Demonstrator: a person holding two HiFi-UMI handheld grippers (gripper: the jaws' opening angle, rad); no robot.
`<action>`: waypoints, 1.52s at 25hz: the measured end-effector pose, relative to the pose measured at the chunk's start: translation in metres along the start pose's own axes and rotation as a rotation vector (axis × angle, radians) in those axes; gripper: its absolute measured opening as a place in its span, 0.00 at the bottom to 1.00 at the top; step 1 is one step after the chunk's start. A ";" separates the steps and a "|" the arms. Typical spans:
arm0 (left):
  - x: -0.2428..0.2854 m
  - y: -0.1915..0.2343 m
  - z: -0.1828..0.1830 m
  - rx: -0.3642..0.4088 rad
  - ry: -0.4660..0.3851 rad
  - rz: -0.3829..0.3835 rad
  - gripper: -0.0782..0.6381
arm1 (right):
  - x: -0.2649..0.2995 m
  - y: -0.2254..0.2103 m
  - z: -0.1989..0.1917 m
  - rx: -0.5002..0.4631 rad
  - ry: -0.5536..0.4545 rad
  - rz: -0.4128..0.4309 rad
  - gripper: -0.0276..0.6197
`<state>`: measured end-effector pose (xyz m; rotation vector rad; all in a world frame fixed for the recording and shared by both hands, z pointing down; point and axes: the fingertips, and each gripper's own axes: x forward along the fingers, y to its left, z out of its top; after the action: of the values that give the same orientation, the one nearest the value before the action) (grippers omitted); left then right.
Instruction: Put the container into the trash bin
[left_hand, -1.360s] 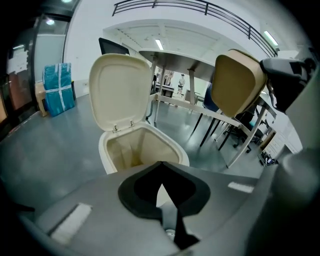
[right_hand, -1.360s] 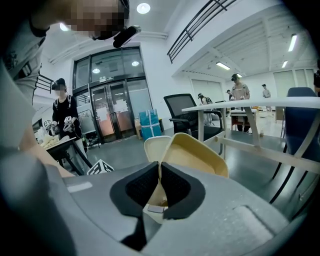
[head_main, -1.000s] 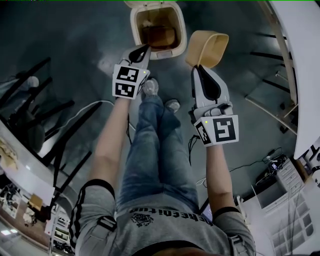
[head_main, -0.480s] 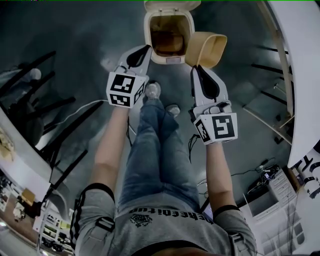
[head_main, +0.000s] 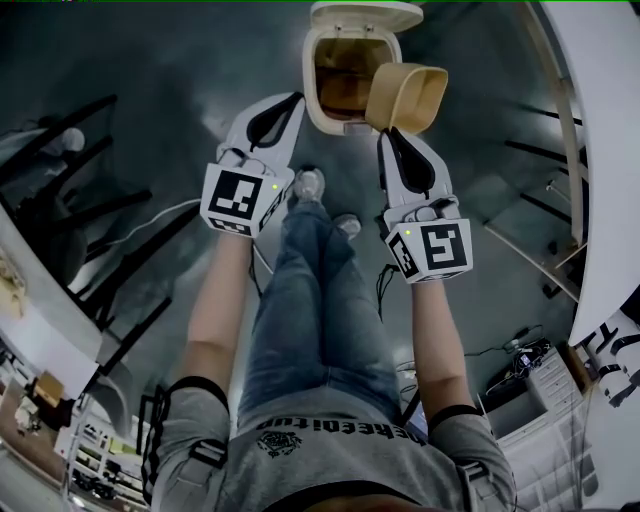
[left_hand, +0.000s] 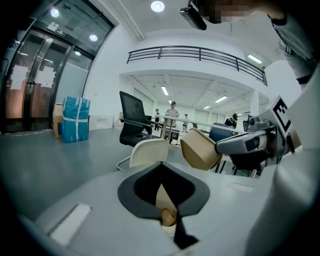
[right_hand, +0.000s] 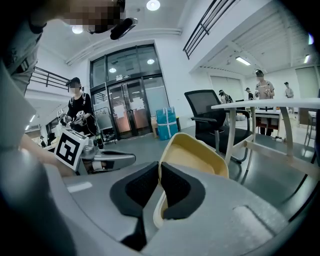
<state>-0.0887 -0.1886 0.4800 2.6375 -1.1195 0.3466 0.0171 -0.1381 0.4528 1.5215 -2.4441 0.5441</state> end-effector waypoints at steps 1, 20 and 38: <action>-0.003 0.001 0.002 0.003 -0.009 0.001 0.12 | 0.003 0.002 -0.001 -0.001 0.003 0.005 0.08; -0.034 0.019 0.018 0.008 -0.123 0.018 0.12 | 0.062 0.012 -0.056 -0.033 0.161 0.110 0.08; -0.042 0.036 0.001 -0.032 -0.104 0.040 0.12 | 0.108 0.000 -0.146 -0.142 0.422 0.179 0.08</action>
<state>-0.1428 -0.1852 0.4711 2.6351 -1.2004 0.1991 -0.0328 -0.1658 0.6248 1.0157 -2.2411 0.6341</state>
